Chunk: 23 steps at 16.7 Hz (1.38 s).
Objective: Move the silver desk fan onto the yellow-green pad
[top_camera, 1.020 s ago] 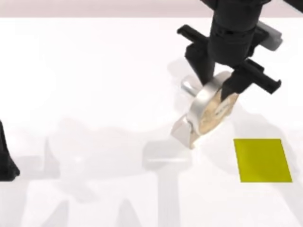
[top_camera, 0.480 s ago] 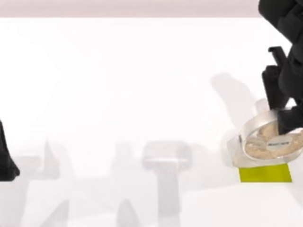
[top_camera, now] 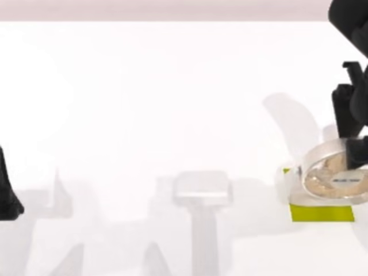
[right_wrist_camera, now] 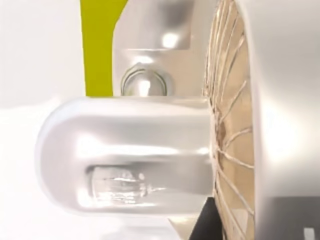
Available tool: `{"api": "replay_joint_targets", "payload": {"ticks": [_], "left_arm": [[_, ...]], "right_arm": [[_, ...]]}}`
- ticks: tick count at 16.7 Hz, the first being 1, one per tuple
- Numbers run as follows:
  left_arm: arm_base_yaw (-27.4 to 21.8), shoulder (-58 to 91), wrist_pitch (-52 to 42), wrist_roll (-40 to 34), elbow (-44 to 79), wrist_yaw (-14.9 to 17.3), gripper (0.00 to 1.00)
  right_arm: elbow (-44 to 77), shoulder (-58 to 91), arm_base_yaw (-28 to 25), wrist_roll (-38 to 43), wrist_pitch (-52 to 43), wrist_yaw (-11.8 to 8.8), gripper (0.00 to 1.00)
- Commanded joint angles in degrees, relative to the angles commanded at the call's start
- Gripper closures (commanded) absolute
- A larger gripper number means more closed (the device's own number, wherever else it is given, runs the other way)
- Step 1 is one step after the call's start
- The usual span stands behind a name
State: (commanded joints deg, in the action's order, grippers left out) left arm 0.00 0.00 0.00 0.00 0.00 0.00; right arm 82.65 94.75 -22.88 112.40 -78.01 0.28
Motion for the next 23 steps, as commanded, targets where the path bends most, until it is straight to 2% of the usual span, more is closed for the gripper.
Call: {"api": "replay_joint_targets", "payload": {"ticks": [6,10,23], "left_arm": [[0.00,0.00,0.00,0.00,0.00,0.00,0.00],[0.00,0.00,0.00,0.00,0.00,0.00,0.00],[0.00,0.00,0.00,0.00,0.00,0.00,0.00]], "right_arm": [[-6.59,0.73,0.49,-0.22,7.51,0.01,1.00],[-6.77,0.75,0.50,-0.24,7.70,0.01,1.00],[-6.77,0.75,0.50,-0.24,7.70,0.01,0.02]]}}
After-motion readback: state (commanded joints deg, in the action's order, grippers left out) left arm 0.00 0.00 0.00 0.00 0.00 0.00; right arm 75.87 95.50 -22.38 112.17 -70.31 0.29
